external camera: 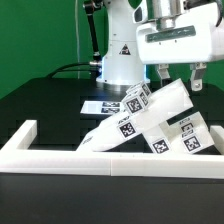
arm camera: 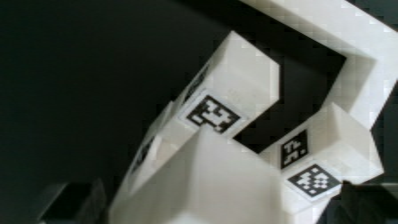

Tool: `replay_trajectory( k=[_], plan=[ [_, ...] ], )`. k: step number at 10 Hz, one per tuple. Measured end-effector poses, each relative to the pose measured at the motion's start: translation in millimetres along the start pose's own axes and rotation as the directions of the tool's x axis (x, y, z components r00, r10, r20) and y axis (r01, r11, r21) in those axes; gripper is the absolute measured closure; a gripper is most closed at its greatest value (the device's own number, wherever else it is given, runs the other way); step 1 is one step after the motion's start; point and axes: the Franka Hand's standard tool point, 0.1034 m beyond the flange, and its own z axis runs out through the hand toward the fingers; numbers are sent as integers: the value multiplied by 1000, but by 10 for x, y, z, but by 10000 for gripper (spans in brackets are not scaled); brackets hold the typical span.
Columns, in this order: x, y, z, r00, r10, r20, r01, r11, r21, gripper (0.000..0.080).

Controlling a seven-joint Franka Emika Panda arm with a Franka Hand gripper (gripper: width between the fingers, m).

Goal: Assemble chair

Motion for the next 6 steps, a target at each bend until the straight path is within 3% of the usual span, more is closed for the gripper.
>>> replay_trajectory(
  k=[6],
  plan=[
    [27,-67,-169,999,-32,13,32,999,17,151]
  ],
)
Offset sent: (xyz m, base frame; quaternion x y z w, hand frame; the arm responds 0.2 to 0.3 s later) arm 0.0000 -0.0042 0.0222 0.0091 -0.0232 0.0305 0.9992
